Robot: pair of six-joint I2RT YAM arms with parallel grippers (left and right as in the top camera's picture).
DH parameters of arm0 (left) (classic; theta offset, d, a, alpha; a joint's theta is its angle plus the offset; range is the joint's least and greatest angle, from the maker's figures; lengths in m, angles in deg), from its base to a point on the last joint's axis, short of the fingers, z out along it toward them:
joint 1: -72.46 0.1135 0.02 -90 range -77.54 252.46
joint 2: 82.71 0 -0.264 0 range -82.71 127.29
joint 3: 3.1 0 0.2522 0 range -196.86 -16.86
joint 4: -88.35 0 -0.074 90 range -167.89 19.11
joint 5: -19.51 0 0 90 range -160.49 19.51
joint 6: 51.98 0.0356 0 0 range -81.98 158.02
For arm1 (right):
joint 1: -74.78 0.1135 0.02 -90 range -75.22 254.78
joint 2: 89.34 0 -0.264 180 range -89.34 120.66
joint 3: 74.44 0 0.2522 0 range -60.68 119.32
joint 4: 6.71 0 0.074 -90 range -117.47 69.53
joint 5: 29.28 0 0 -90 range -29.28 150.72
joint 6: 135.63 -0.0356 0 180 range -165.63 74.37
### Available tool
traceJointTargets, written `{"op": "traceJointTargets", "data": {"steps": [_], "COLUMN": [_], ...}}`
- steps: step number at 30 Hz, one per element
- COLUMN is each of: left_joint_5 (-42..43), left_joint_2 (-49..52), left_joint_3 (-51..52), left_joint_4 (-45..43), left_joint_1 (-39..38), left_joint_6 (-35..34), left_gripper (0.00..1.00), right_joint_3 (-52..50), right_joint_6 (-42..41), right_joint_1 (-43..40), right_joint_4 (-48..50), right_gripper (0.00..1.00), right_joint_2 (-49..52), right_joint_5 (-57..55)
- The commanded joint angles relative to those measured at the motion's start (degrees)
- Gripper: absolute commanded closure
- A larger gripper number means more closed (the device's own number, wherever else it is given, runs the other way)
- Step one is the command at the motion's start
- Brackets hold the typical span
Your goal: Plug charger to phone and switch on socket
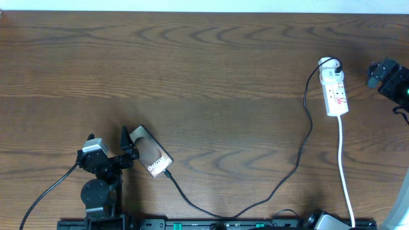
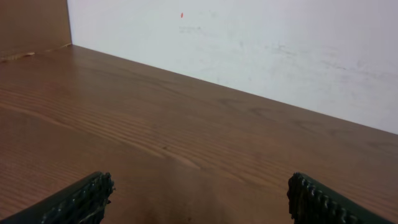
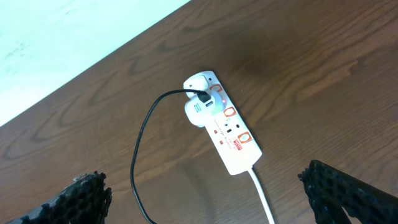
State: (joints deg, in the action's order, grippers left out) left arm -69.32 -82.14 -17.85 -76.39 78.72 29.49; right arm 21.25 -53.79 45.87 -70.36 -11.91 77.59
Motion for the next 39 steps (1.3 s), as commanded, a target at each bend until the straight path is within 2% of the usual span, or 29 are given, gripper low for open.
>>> {"op": "traceJointTargets", "data": {"steps": [1, 29, 33, 39], "left_joint_5": [-0.3, -0.3, -0.3, -0.3], "left_joint_2": [-0.3, -0.3, -0.3, -0.3], "left_joint_3": [0.8, 0.8, 0.8, 0.8], "left_joint_4": [2.6, 2.6, 2.6, 2.6], "left_joint_1": [-0.2, -0.2, -0.2, -0.2], "left_joint_6": [0.6, 0.6, 0.6, 0.6], "left_gripper": [0.08, 0.08, 0.08, 0.08], "right_joint_3": [0.0, -1.7, -9.9, -28.0], "right_joint_6": [-0.5, 0.3, 0.6, 1.1], "right_joint_1": [0.1, 1.9, 8.0, 17.0], "right_joint_4": [-0.1, 2.1, 15.6, 44.0], "right_gripper": [0.01, 0.01, 0.01, 0.01], "right_joint_2": [0.2, -0.8, -4.6, -11.7], "right_joint_5": [-0.1, -2.3, -2.4, -2.4]}}
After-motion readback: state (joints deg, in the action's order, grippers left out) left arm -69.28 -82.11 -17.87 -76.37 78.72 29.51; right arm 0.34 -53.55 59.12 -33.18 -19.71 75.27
